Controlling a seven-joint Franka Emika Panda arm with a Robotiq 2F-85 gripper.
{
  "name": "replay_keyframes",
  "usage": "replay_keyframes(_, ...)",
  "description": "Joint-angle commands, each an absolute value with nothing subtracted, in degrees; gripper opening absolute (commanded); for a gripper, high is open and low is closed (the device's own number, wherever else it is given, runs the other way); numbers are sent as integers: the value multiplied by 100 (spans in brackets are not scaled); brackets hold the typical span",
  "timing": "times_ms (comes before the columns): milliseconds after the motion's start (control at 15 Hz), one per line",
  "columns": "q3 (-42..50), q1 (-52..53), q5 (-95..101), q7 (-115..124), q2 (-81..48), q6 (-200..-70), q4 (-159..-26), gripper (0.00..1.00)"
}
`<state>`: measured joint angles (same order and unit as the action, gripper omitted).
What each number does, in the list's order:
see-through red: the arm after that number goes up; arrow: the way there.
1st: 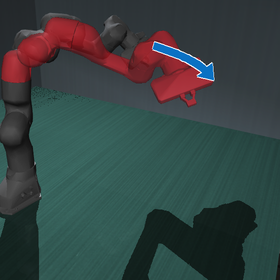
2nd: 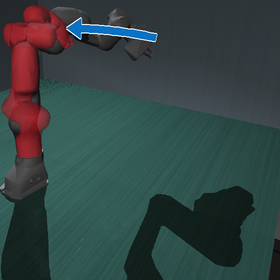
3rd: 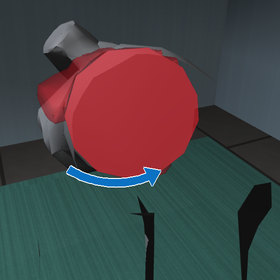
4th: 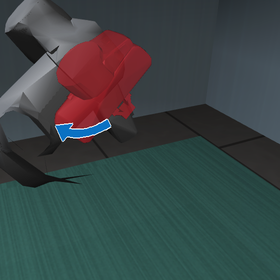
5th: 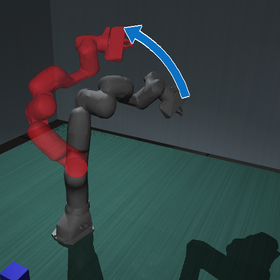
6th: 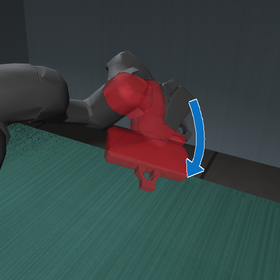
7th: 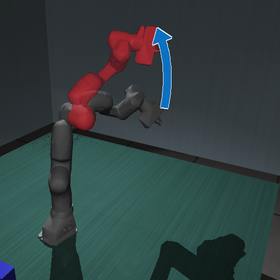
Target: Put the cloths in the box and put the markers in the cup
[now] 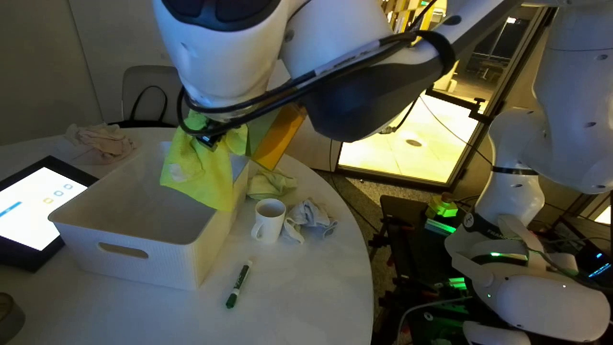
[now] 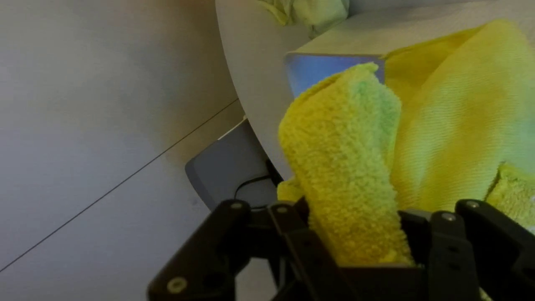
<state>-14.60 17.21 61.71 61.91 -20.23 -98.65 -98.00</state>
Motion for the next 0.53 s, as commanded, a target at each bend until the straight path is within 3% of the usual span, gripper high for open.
replay_keyframes(0,-1268,1724,6186,5795,-2420,-10316,-9182,5)
replay_keyframes(200,-1118,1674,6090,5551,-2654,-10680,-8862,11)
replay_keyframes(467,-931,1588,5872,5231,-2944,-10992,-8457,5)
